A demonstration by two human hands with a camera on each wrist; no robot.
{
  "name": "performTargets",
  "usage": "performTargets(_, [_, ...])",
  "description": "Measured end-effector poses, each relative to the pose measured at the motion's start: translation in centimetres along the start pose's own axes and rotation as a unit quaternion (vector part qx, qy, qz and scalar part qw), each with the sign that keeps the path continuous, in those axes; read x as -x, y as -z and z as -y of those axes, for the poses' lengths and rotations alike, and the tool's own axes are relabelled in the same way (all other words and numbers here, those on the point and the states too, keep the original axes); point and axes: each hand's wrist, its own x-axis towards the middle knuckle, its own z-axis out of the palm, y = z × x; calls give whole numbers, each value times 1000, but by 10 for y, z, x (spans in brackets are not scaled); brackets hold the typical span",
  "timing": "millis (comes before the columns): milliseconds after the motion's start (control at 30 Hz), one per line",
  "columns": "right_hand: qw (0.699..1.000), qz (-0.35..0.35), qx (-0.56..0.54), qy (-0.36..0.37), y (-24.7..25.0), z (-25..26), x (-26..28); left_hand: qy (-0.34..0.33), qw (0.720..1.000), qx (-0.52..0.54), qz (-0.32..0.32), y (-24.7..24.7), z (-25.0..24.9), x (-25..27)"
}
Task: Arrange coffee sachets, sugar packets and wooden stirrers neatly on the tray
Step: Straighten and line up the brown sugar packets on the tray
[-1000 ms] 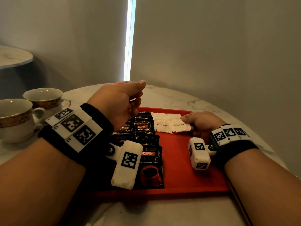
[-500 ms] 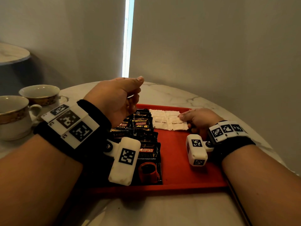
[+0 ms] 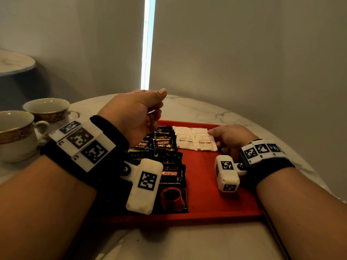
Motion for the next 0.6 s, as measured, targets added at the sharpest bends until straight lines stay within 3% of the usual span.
performTargets(133, [997,-29,-67,17,0,6,3,-2,1000,1,-2,0,0,0])
performTargets(233, [993,34,-105,29,-2,14,11,-4,1000,4,-3,1,0,-1])
performTargets(367, [991,122,-59,10,-9,17,24,-5,1000,7,-1,1,0,-1])
performTargets(600, [992,112,-43,27,-14,18,27,-7,1000,9,-2,0,0,-1])
